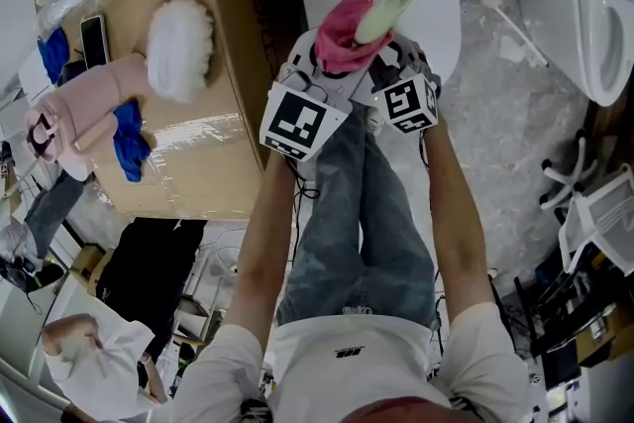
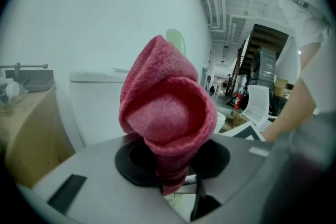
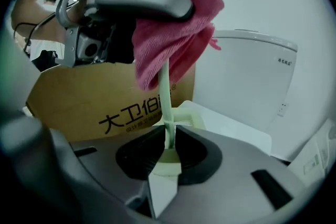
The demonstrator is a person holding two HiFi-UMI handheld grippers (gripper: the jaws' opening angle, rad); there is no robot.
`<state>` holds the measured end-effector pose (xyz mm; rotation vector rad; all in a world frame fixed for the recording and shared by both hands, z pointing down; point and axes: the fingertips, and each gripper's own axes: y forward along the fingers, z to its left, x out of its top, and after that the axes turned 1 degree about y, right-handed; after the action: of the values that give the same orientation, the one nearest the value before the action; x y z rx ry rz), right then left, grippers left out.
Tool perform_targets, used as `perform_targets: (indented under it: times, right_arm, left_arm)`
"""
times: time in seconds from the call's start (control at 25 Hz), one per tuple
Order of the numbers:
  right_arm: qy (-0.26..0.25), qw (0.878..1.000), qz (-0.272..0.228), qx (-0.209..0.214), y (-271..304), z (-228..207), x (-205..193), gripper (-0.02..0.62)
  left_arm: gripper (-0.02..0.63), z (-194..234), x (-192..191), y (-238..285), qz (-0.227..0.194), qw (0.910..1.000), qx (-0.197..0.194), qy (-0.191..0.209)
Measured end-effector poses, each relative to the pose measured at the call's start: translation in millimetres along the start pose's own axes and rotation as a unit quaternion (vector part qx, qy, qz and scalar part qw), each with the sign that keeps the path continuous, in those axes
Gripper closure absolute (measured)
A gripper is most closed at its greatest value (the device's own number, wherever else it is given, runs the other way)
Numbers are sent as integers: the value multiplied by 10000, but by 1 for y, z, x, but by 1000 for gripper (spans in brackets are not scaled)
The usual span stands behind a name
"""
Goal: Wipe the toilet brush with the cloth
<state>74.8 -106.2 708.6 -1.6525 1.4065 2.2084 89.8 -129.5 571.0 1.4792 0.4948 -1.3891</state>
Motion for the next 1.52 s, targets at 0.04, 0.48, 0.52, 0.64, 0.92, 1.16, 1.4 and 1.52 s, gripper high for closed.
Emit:
perform_targets:
  times: [0.04,0.48,0.52,0.64,0.92,1.16,1.4,1.52]
  right_arm:
    - [-3,10000,4,-1,0,0,0,537]
    - [-58,10000,55,13,1,1,0,538]
    - [-59,10000,60,13,1,1,1,538]
    - [-43,10000,76,-4,1,0,0,538]
    - [-9,9999,130,61,1,1,-1,538]
    - [67,9999,128,60,1,1,0,535]
    - [241,9995,164,150,-1,1,1,526]
    - [427,9989,126,146,-3,0,3,503]
  left_arm:
    - [476,0,8,-2,-69,10000,-9,11]
    - [462,1,67,-13,-384,9989,-29,278]
    - [459,1,70,-12,-409,9988,-37,261]
    - [448,1,83,-12,-529,9982,-65,267]
    - [425,2,109,-17,-877,9961,13,100]
    - [419,3,131,-29,-1205,9926,87,-83]
    - [419,3,155,-53,-1484,9886,254,81]
    - [419,4,157,-65,-1456,9887,343,134]
